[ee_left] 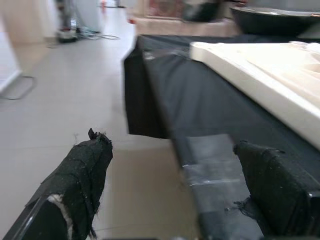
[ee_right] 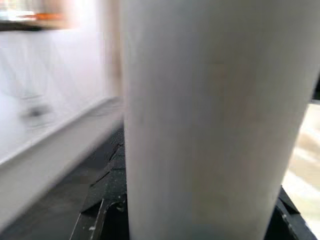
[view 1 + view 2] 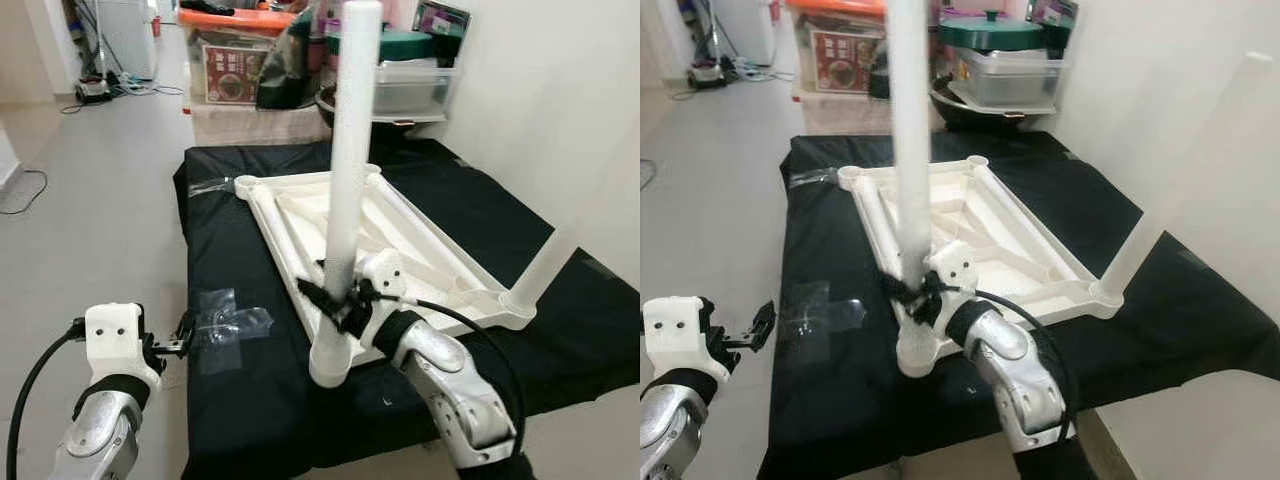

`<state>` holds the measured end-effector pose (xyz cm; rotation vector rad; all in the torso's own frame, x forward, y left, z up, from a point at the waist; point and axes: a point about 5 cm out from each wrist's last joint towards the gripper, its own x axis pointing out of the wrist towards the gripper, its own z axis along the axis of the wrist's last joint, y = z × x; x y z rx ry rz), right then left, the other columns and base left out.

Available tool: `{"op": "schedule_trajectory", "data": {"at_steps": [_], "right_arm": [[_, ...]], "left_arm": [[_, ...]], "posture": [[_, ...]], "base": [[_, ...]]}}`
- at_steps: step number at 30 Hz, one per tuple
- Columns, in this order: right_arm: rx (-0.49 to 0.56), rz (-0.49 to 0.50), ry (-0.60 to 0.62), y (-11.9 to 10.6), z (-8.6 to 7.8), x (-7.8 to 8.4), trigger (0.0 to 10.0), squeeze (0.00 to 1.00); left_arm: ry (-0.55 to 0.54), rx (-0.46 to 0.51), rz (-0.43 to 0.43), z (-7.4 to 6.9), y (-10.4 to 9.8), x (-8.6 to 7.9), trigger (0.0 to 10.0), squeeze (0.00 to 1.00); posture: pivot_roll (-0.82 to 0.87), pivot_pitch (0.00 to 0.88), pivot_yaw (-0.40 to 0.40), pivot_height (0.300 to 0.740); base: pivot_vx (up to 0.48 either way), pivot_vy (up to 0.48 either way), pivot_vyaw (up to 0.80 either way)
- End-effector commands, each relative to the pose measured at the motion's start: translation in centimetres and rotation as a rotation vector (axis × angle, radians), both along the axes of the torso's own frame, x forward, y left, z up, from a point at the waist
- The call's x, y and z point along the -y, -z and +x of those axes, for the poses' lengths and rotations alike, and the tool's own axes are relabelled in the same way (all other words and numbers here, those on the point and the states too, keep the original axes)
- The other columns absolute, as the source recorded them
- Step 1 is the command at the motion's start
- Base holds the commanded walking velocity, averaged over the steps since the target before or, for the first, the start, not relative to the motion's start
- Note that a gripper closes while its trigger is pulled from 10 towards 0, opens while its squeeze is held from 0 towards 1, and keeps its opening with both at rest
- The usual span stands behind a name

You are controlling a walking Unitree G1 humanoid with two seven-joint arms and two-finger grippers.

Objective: Building children table

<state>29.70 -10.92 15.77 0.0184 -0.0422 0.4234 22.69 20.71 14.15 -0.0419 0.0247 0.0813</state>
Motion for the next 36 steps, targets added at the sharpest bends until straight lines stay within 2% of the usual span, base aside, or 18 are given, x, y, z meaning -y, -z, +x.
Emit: {"op": "schedule_trajectory", "data": {"at_steps": [1, 2, 5, 8, 10, 17, 23, 29, 30, 31, 32, 33, 34, 36], "right_arm": [[-0.072, -0.073, 0.284, 1.8, 0.7, 4.3, 0.0, 0.00], [-0.065, -0.048, 0.442, 1.9, 1.1, 6.0, 0.0, 0.00], [-0.060, -0.044, 0.491, 2.0, 1.2, 6.5, 0.0, 0.00], [-0.131, 0.012, 0.599, 3.1, 1.6, 8.0, 0.0, 0.00], [-0.169, 0.060, 0.638, 3.7, 1.6, 8.1, 0.0, 0.00], [-0.181, 0.112, 0.662, 4.0, 1.5, 7.4, 0.0, 0.00], [-0.170, 0.136, 0.676, 4.1, 1.6, 7.4, 0.0, 0.00], [-0.166, 0.180, 0.639, 4.0, 1.6, 7.0, 0.0, 0.00], [-0.175, 0.202, 0.590, 3.9, 1.6, 6.5, 0.0, 0.00], [-0.175, 0.202, 0.590, 3.9, 1.6, 6.5, 0.0, 0.00], [-0.176, 0.212, 0.573, 3.9, 1.6, 6.3, 1.0, 0.00], [-0.176, 0.212, 0.573, 3.9, 1.6, 6.3, 1.0, 0.00], [-0.171, 0.222, 0.555, 3.8, 1.7, 6.2, 10.0, 0.00], [-0.165, 0.227, 0.539, 3.6, 1.8, 6.1, 10.0, 0.00]], "left_arm": [[-0.001, -0.014, 0.012, 0.1, 0.2, -0.1, 10.0, 0.00], [-0.002, -0.009, 0.018, 0.3, 0.0, -0.2, 10.0, 0.00], [-0.007, -0.009, 0.020, 0.3, 0.0, -0.3, 10.0, 0.00], [-0.020, -0.010, 0.026, 0.3, 0.0, -0.6, 10.0, 0.00], [-0.027, -0.013, 0.029, 0.3, 0.1, -0.6, 10.0, 0.00], [-0.038, -0.023, 0.036, 0.1, 0.2, -0.8, 10.0, 0.00], [-0.045, -0.028, 0.041, 0.3, 0.3, -0.8, 10.0, 0.00], [-0.049, -0.030, 0.037, 0.6, 0.2, -0.8, 10.0, 0.00], [-0.051, -0.028, 0.035, 0.7, 0.2, -0.8, 10.0, 0.00], [-0.051, -0.028, 0.035, 0.7, 0.2, -0.8, 10.0, 0.00], [-0.052, -0.028, 0.035, 0.8, 0.2, -0.7, 10.0, 0.00], [-0.052, -0.028, 0.035, 0.8, 0.2, -0.7, 10.0, 0.00], [-0.051, -0.028, 0.036, 0.9, 0.2, -0.7, 10.0, 0.00], [-0.048, -0.030, 0.036, 0.9, 0.3, -0.7, 10.0, 0.00]], "posture": [[0.08, 0.000, -0.063, 0.740], [0.08, 0.000, -0.059, 0.740], [0.08, 0.000, -0.059, 0.740], [0.08, 0.000, -0.066, 0.740], [0.09, 0.000, -0.070, 0.740], [0.10, 0.000, -0.070, 0.740], [0.10, 0.000, -0.068, 0.740], [0.09, 0.000, -0.062, 0.740], [0.09, 0.000, -0.062, 0.740], [0.09, 0.000, -0.062, 0.740], [0.09, 0.000, -0.062, 0.740], [0.09, 0.000, -0.062, 0.740], [0.08, 0.000, -0.057, 0.740], [0.08, 0.000, -0.056, 0.740]], "base": [[0.000, 0.000, 0.00], [0.000, 0.000, 0.00], [0.000, 0.000, 0.00], [0.000, 0.000, 0.00], [0.000, 0.000, 0.00], [0.000, 0.000, 0.00], [0.000, 0.000, 0.00], [0.000, 0.000, 0.00], [0.000, 0.000, 0.00], [0.000, 0.000, 0.00], [0.000, 0.000, 0.00], [0.000, 0.000, 0.00], [0.000, 0.000, 0.00], [0.000, 0.000, 0.00]]}}
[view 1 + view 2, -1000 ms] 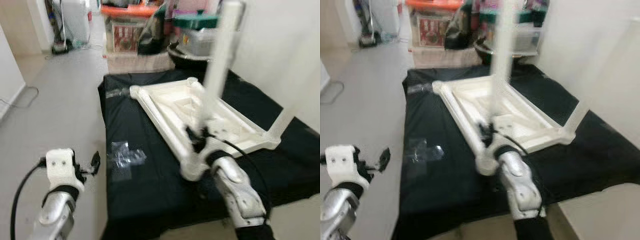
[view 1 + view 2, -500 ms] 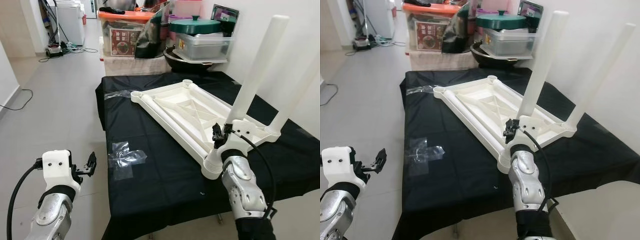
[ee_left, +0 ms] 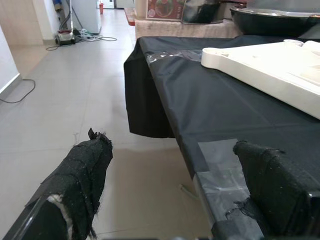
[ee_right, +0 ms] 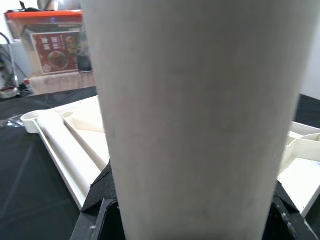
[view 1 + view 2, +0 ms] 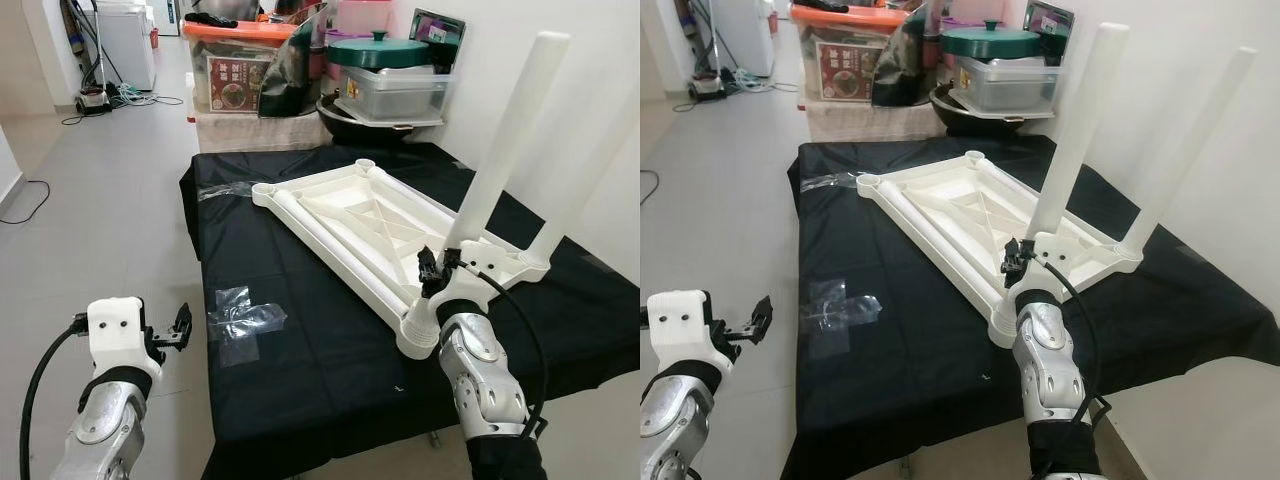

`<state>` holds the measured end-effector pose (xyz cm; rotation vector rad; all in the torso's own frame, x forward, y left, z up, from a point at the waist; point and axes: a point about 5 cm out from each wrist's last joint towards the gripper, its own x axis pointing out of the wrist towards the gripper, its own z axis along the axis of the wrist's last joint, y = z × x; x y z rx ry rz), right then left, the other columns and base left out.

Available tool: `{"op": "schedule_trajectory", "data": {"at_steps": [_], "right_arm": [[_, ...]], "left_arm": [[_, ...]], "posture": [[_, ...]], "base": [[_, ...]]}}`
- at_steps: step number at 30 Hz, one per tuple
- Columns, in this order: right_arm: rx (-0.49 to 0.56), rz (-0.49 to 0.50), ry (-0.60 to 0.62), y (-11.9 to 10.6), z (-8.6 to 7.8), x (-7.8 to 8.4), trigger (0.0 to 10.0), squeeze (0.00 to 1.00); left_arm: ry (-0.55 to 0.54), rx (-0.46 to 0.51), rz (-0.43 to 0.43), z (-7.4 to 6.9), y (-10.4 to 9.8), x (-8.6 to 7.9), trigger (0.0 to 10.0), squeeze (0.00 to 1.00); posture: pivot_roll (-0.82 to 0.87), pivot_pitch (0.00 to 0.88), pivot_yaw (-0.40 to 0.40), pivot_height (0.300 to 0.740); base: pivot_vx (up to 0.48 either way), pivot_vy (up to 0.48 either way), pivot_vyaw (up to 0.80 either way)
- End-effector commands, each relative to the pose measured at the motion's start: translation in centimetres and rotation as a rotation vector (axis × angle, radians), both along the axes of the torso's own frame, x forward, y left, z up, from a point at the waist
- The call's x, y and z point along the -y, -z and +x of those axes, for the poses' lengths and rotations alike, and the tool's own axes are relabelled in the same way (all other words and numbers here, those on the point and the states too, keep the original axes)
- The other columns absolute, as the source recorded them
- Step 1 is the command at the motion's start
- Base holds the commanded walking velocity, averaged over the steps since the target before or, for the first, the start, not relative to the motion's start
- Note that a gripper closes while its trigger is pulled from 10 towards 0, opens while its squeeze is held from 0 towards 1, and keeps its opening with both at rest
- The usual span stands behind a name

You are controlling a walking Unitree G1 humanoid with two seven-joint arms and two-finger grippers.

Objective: Building children table

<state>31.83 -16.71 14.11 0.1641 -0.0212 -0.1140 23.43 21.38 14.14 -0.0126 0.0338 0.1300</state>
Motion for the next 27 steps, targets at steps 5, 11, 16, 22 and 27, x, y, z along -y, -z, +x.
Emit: {"op": "schedule_trajectory", "data": {"at_steps": [5, 11, 16, 22, 27], "right_arm": [[-0.079, 0.119, -0.017, 1.6, -0.3, 0.0, 10.0, 0.00], [-0.063, 0.156, -0.038, 0.6, -0.1, -0.2, 10.0, 0.00], [-0.042, 0.130, -0.068, 0.2, 0.0, -0.5, 10.0, 0.00], [-0.044, 0.099, -0.101, 0.5, -0.3, -0.8, 10.0, 0.00], [-0.005, 0.067, -0.120, -0.1, -0.5, -0.9, 10.0, 1.00]], "left_arm": [[0.002, -0.019, 0.008, 0.3, 0.3, 0.0, 10.0, 0.00], [0.007, -0.016, 0.009, 0.4, 0.3, 0.1, 10.0, 0.00], [0.012, -0.016, 0.012, 0.6, 0.4, 0.2, 10.0, 0.00], [0.014, -0.016, 0.013, 0.6, 0.5, 0.4, 10.0, 0.00], [0.013, -0.017, 0.013, 0.6, 0.6, 0.4, 10.0, 0.00]], "posture": [[0.08, 0.000, -0.055, 0.740], [0.07, 0.000, -0.053, 0.740], [0.07, 0.000, -0.055, 0.740], [0.07, 0.000, -0.061, 0.740], [0.07, 0.000, -0.062, 0.740]], "base": [[0.000, 0.000, 0.00], [0.000, 0.000, 0.00], [0.000, 0.000, 0.00], [0.000, 0.000, 0.00], [0.000, 0.000, 0.00]]}}
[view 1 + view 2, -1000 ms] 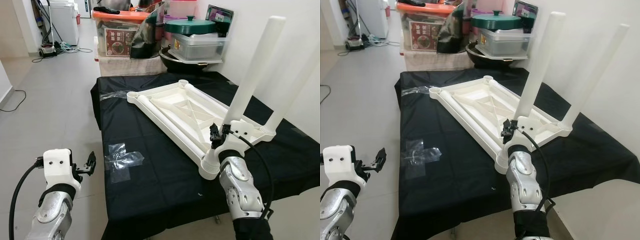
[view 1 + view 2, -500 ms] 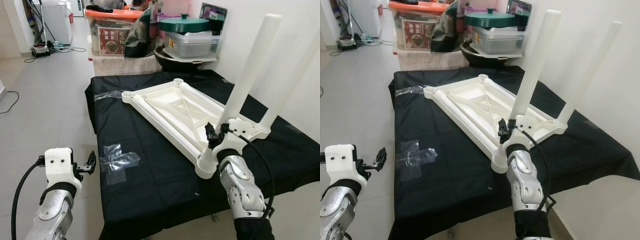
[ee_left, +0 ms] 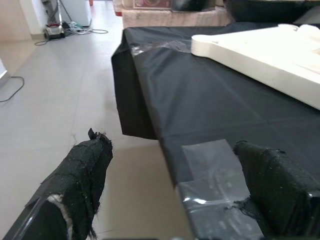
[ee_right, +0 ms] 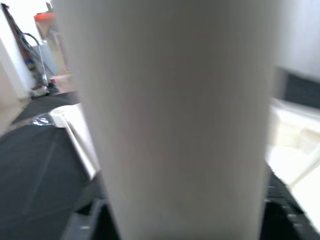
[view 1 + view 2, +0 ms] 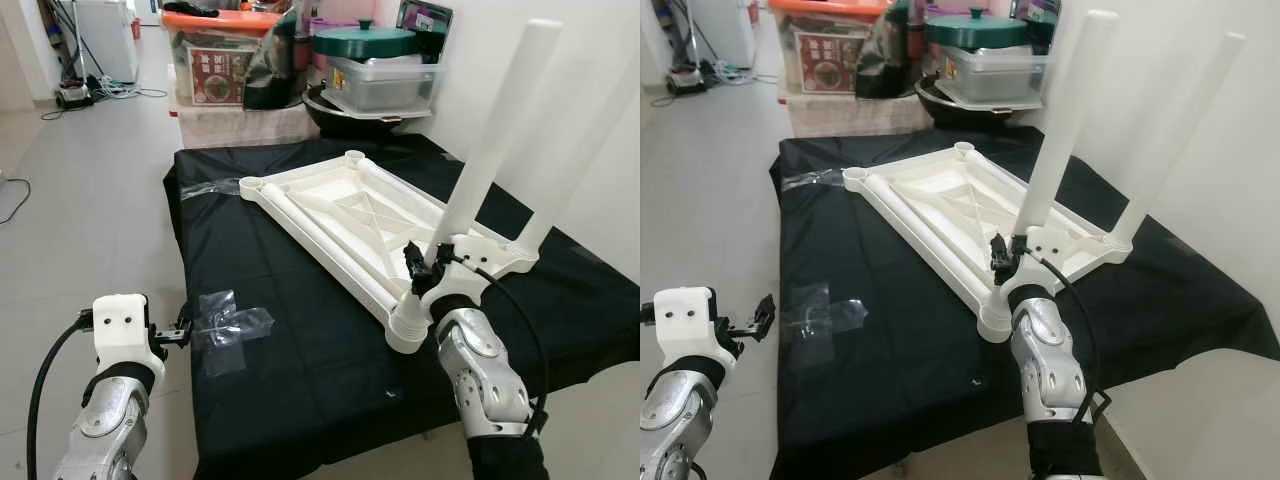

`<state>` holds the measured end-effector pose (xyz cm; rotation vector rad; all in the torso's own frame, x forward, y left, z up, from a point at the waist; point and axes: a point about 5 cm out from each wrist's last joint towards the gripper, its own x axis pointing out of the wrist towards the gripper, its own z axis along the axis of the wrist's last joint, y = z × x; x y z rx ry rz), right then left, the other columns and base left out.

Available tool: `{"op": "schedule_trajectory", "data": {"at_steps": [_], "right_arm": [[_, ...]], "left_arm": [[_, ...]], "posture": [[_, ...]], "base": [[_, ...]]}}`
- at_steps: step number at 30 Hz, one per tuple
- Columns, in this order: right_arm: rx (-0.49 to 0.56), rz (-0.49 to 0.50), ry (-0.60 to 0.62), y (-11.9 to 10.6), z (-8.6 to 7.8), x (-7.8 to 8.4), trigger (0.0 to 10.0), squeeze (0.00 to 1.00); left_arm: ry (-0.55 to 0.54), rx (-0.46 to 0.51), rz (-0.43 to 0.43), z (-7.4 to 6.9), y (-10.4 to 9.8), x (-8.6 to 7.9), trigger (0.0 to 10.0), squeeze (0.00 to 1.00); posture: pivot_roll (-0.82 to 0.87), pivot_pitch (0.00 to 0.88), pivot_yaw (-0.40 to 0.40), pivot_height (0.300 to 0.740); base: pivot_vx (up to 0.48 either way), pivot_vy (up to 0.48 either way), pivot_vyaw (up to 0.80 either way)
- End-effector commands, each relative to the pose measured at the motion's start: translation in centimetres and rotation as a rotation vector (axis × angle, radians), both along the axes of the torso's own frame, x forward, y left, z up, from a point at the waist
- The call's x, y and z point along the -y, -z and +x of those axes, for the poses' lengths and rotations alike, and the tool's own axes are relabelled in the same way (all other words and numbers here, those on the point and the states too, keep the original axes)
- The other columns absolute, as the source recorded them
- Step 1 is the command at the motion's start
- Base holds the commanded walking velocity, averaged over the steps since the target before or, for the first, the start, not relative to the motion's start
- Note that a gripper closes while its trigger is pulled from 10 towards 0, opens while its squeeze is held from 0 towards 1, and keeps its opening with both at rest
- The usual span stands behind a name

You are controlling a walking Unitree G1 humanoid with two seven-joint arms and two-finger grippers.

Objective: Building children table

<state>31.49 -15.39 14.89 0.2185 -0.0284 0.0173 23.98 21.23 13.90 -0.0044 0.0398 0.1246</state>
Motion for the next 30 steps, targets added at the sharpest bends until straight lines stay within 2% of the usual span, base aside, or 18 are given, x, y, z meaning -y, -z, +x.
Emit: {"op": "schedule_trajectory", "data": {"at_steps": [1, 7, 9, 17, 20, 22, 26, 27, 28, 29, 30], "right_arm": [[-0.027, 0.013, 0.010, 0.7, -0.2, 0.4, 10.0, 1.00], [0.035, -0.002, -0.002, -0.6, -0.2, 0.4, 10.0, 1.00], [0.088, -0.026, -0.016, -1.9, -0.5, 0.3, 10.0, 1.00], [0.138, -0.046, -0.059, -3.2, -0.9, 0.4, 10.0, 1.00], [0.160, -0.070, -0.229, -4.5, -1.4, -0.2, 10.0, 1.00], [0.148, -0.105, -0.293, -4.5, -1.4, 0.0, 10.0, 1.00], [0.132, -0.125, -0.312, -4.4, -0.9, 0.8, 10.0, 1.00], [0.109, -0.143, -0.331, -4.7, 0.1, 2.1, 10.0, 0.88], [0.109, -0.143, -0.331, -4.7, 0.1, 2.1, 10.0, 0.88], [0.109, -0.152, -0.334, -5.4, 0.8, 3.0, 10.0, 0.29], [0.114, -0.162, -0.333, -5.9, 1.3, 3.6, 10.0, 0.02]], "left_arm": [[0.007, -0.011, 0.005, 0.0, 0.3, 0.3, 10.0, 0.00], [0.008, -0.011, 0.004, 0.1, 0.4, 0.2, 10.0, 0.00], [0.010, -0.012, 0.002, 0.1, 0.4, 0.2, 10.0, 0.00], [0.011, -0.012, -0.001, 0.1, 0.4, 0.3, 10.0, 0.00], [0.019, -0.012, -0.005, 0.4, 0.5, 0.3, 10.0, 0.00], [0.024, -0.012, -0.007, 0.5, 0.5, 0.4, 10.0, 0.00], [0.027, -0.012, -0.008, 0.7, 0.6, 0.5, 10.0, 0.00], [0.031, -0.012, -0.010, 0.8, 0.6, 0.6, 10.0, 0.00], [0.031, -0.012, -0.010, 0.8, 0.6, 0.6, 10.0, 0.00], [0.033, -0.012, -0.011, 0.8, 0.6, 0.6, 10.0, 0.00], [0.035, -0.011, -0.012, 0.9, 0.6, 0.6, 10.0, 0.00]], "posture": [[0.07, 0.000, -0.062, 0.740], [0.06, 0.000, -0.059, 0.740], [0.06, 0.000, -0.058, 0.740], [0.05, 0.000, -0.056, 0.740], [0.01, 0.000, -0.045, 0.740], [0.01, 0.000, -0.041, 0.740], [0.00, 0.000, -0.039, 0.740], [0.00, 0.000, -0.039, 0.740], [0.00, 0.000, -0.039, 0.740], [0.00, 0.000, -0.041, 0.740], [0.00, 0.000, -0.041, 0.740]], "base": [[0.000, 0.000, 0.00], [0.000, 0.000, 0.00], [0.000, 0.000, 0.00], [0.000, 0.000, 0.00], [0.000, 0.000, 0.00], [0.000, 0.000, 0.00], [0.000, 0.000, 0.00], [0.000, 0.000, 0.00], [0.000, 0.000, 0.00], [0.000, 0.000, 0.00], [0.000, 0.000, 0.00]]}}
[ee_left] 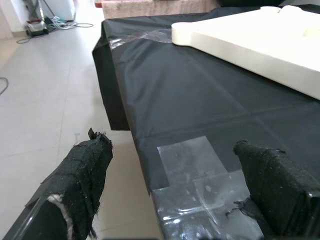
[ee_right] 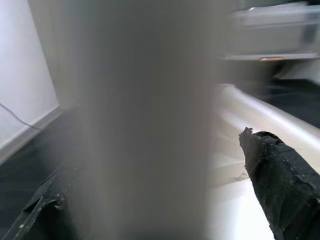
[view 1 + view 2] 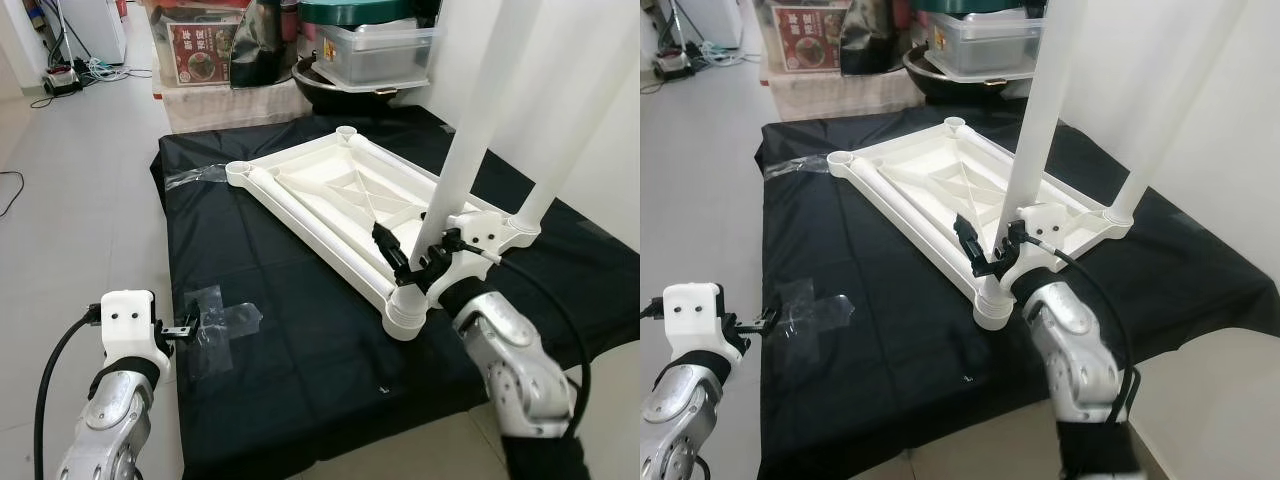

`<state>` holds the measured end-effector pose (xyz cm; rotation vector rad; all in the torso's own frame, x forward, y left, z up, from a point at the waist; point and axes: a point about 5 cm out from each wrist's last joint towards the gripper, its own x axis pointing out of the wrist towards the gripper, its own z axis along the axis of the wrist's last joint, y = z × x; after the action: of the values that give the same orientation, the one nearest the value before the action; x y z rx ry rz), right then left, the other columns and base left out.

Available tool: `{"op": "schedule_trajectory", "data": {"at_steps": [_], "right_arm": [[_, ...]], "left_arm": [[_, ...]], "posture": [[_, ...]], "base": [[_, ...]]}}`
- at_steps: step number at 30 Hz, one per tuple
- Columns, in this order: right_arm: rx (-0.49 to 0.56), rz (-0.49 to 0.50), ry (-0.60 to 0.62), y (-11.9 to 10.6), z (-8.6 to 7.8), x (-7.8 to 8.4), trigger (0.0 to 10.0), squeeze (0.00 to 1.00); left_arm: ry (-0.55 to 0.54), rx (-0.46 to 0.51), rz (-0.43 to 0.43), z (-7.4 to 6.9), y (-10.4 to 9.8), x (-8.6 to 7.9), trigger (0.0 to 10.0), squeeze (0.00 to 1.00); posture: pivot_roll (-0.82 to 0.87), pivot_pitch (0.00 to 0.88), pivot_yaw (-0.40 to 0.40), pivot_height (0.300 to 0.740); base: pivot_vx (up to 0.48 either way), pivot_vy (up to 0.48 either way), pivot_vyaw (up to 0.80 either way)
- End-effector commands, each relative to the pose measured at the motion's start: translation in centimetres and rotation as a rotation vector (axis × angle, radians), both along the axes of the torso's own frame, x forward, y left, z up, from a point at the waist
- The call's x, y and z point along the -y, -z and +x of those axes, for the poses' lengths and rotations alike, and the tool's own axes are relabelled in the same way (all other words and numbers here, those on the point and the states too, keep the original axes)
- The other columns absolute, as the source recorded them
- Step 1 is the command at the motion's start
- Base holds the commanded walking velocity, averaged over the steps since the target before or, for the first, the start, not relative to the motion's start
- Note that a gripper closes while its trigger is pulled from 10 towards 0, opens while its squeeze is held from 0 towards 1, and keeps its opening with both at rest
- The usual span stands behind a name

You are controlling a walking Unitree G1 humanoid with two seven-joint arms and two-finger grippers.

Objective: Building children table

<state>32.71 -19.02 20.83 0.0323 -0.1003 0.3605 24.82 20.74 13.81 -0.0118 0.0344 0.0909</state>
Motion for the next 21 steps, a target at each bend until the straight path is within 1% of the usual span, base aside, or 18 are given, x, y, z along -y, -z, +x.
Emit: {"op": "schedule_trajectory", "data": {"at_steps": [1, 2, 5, 6, 7, 9, 10, 11, 12, 14, 15, 16, 17, 18, 21], "right_arm": [[0.003, 0.015, -0.013, -0.5, 0.4, 0.4, 10.0, 0.00], [-0.005, 0.011, -0.035, -0.8, 0.5, 0.6, 10.0, 0.00], [-0.006, 0.005, -0.052, -1.0, 0.6, 0.7, 10.0, 0.00], [-0.004, -0.016, -0.085, -1.3, 0.7, 1.0, 10.0, 0.00], [-0.004, -0.016, -0.085, -1.3, 0.7, 1.0, 10.0, 0.00], [0.001, -0.074, -0.192, -2.1, 1.0, 1.7, 10.0, 0.00], [0.001, -0.074, -0.192, -2.1, 1.0, 1.7, 10.0, 0.00], [-0.002, -0.091, -0.228, -2.4, 1.0, 1.9, 10.0, 0.00], [-0.002, -0.091, -0.228, -2.4, 1.0, 1.9, 10.0, 0.00], [-0.018, -0.124, -0.320, -2.6, 1.0, 1.9, 10.0, 0.00], [-0.018, -0.124, -0.320, -2.6, 1.0, 1.9, 10.0, 0.00], [-0.028, -0.149, -0.374, -2.6, 1.0, 1.8, 10.0, 0.00], [-0.028, -0.149, -0.374, -2.6, 1.0, 1.8, 10.0, 0.00], [-0.036, -0.172, -0.416, -2.7, 1.1, 1.8, 10.0, 0.00], [-0.038, -0.187, -0.441, -2.8, 1.3, 2.0, 10.0, 0.00]], "left_arm": [[0.002, -0.017, -0.005, 0.0, 0.5, 0.1, 10.0, 0.00], [0.002, -0.017, -0.006, 0.1, 0.5, 0.1, 10.0, 0.00], [0.002, -0.016, -0.007, 0.1, 0.5, 0.1, 10.0, 0.00], [0.002, -0.015, -0.008, 0.1, 0.6, 0.2, 10.0, 0.00], [0.002, -0.015, -0.008, 0.1, 0.6, 0.2, 10.0, 0.00], [0.001, -0.013, -0.011, 0.0, 0.6, 0.2, 10.0, 0.00], [0.001, -0.013, -0.011, 0.0, 0.6, 0.2, 10.0, 0.00], [0.001, -0.012, -0.012, 0.0, 0.6, 0.2, 10.0, 0.00], [0.001, -0.012, -0.012, 0.0, 0.6, 0.2, 10.0, 0.00], [0.006, -0.012, -0.015, 0.0, 0.6, 0.2, 10.0, 0.00], [0.006, -0.012, -0.015, 0.0, 0.6, 0.2, 10.0, 0.00], [0.009, -0.011, -0.015, 0.1, 0.6, 0.3, 10.0, 0.00], [0.009, -0.011, -0.015, 0.1, 0.6, 0.3, 10.0, 0.00], [0.011, -0.011, -0.016, 0.1, 0.6, 0.3, 10.0, 0.00], [0.012, -0.011, -0.016, 0.1, 0.6, 0.3, 10.0, 0.00]], "posture": [[0.00, 0.000, -0.043, 0.740], [0.00, 0.000, -0.043, 0.740], [0.00, 0.000, -0.043, 0.740], [0.00, 0.000, -0.045, 0.740], [0.00, 0.000, -0.045, 0.740], [0.00, 0.000, -0.045, 0.740], [0.00, 0.000, -0.045, 0.740], [0.00, 0.000, -0.045, 0.740], [0.00, 0.000, -0.045, 0.740], [0.00, 0.000, -0.045, 0.740], [0.00, 0.000, -0.045, 0.740], [0.00, 0.000, -0.045, 0.740], [0.00, 0.000, -0.045, 0.740], [0.00, 0.000, -0.049, 0.740], [0.00, 0.000, -0.049, 0.740]], "base": [[0.000, 0.000, 0.00], [0.000, 0.000, 0.00], [0.000, 0.000, 0.00], [0.000, 0.000, 0.00], [0.000, 0.000, 0.00], [0.000, 0.000, 0.00], [0.000, 0.000, 0.00], [0.000, 0.000, 0.00], [0.000, 0.000, 0.00], [0.000, 0.000, 0.00], [0.000, 0.000, 0.00], [0.000, 0.000, 0.00], [0.000, 0.000, 0.00], [0.000, 0.000, 0.00], [0.000, 0.000, 0.00]]}}
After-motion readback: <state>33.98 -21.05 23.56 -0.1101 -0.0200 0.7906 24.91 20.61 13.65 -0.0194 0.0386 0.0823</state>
